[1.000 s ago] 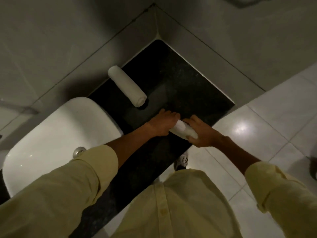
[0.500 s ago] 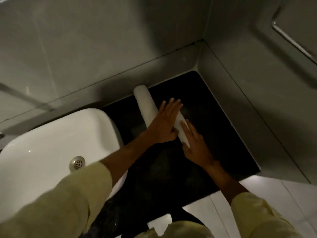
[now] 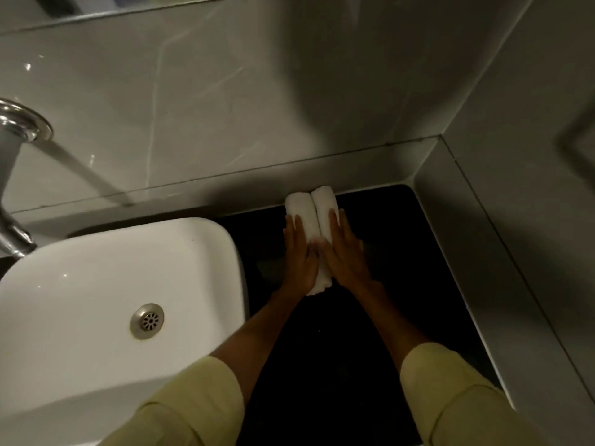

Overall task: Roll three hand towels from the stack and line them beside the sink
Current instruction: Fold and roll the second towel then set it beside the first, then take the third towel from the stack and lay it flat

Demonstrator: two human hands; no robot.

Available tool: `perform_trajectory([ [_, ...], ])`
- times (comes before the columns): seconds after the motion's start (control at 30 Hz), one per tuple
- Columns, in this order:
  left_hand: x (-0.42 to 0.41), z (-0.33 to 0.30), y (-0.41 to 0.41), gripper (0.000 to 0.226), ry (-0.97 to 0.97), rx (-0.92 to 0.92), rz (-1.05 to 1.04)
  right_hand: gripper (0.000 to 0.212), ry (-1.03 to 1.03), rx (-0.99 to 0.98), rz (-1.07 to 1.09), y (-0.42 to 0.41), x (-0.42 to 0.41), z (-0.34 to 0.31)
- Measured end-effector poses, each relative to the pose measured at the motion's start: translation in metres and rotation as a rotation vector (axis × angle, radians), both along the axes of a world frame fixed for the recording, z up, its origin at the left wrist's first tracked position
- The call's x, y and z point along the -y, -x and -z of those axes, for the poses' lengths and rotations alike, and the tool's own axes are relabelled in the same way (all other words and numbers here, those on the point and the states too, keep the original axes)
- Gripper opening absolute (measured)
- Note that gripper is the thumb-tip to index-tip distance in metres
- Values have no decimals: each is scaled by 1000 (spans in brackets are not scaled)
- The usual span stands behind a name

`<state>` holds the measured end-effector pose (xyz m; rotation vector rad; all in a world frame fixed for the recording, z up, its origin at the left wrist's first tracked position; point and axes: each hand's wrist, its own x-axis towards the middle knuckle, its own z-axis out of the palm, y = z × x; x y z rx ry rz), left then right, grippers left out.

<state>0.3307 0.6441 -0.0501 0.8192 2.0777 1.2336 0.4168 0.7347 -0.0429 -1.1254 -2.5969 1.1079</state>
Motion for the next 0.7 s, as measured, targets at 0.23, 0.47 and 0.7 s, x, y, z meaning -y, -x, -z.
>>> perform_trajectory([
  [0.23,-3,1,1,66,74,-51,23,73,-15,31,0,2,-3,-3],
  [0.47,34,-65,1,65,144,-393,85,75,-330,169,-6,-2,31,-56],
  [0.7,213,-146,36,61,190,-687,-165,67,-450,-52,-267,49,174,-145],
])
